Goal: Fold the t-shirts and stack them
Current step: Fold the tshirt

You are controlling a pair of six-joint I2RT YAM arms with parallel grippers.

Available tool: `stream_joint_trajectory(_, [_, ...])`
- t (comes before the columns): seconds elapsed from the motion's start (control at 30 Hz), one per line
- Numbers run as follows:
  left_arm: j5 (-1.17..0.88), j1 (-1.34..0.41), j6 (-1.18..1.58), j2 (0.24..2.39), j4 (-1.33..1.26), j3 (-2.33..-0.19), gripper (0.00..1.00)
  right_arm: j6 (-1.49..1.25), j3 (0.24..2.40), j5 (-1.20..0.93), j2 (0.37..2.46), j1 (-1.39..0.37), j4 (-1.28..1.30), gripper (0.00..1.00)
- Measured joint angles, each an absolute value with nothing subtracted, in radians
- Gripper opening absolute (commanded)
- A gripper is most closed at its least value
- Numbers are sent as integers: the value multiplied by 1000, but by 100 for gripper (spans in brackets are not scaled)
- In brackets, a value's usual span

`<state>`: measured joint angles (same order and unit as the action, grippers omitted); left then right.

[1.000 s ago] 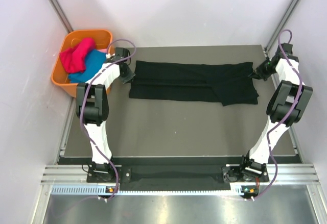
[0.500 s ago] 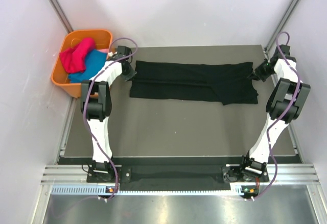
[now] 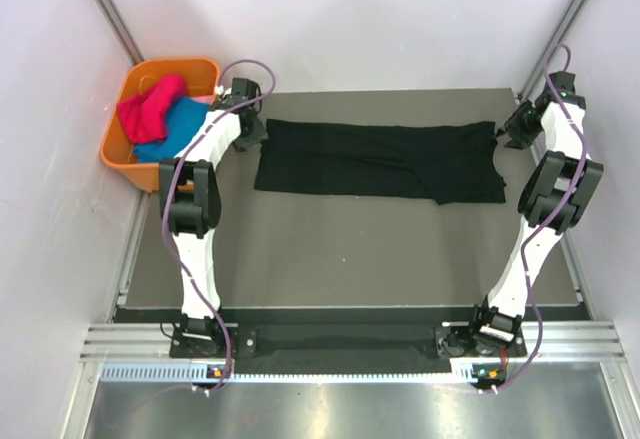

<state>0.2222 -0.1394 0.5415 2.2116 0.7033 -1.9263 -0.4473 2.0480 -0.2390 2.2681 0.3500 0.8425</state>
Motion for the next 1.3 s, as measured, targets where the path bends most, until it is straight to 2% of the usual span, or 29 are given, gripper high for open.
stream_joint_trajectory(0.07, [217,-147,539,2163,711,-1877,53,-414,2063,-203,2252,347,858,45])
stream_joint_trajectory(0.17, [179,-160,541,2037,698,-1729,44,-389,1998,-162,2186,330,853,46])
stream_joint_trajectory(0.27, [116,-180,546,1908,654,-1581,34,-396,1855,-145,2075,271,825,41])
stream_joint_trajectory(0.33, [64,-193,550,1872,628,-1541,26,-412,1758,-135,2008,192,784,27])
stream_joint_trajectory(0.37, [40,-198,551,1872,617,-1541,25,-425,1726,-129,1987,148,769,23])
stream_joint_trajectory(0.57, [-30,-210,536,1991,567,-1572,22,-483,1654,-78,1969,-164,683,8])
stream_joint_trajectory(0.67, [-30,-209,527,2057,567,-1581,18,-500,1654,-29,1981,-243,660,0])
stream_joint_trajectory(0.97, [-25,-205,525,2113,568,-1584,14,-535,1635,110,2070,-277,646,0])
stream_joint_trajectory(1.3, [-1,-206,525,2113,568,-1583,13,-543,1604,165,2075,-278,638,0])
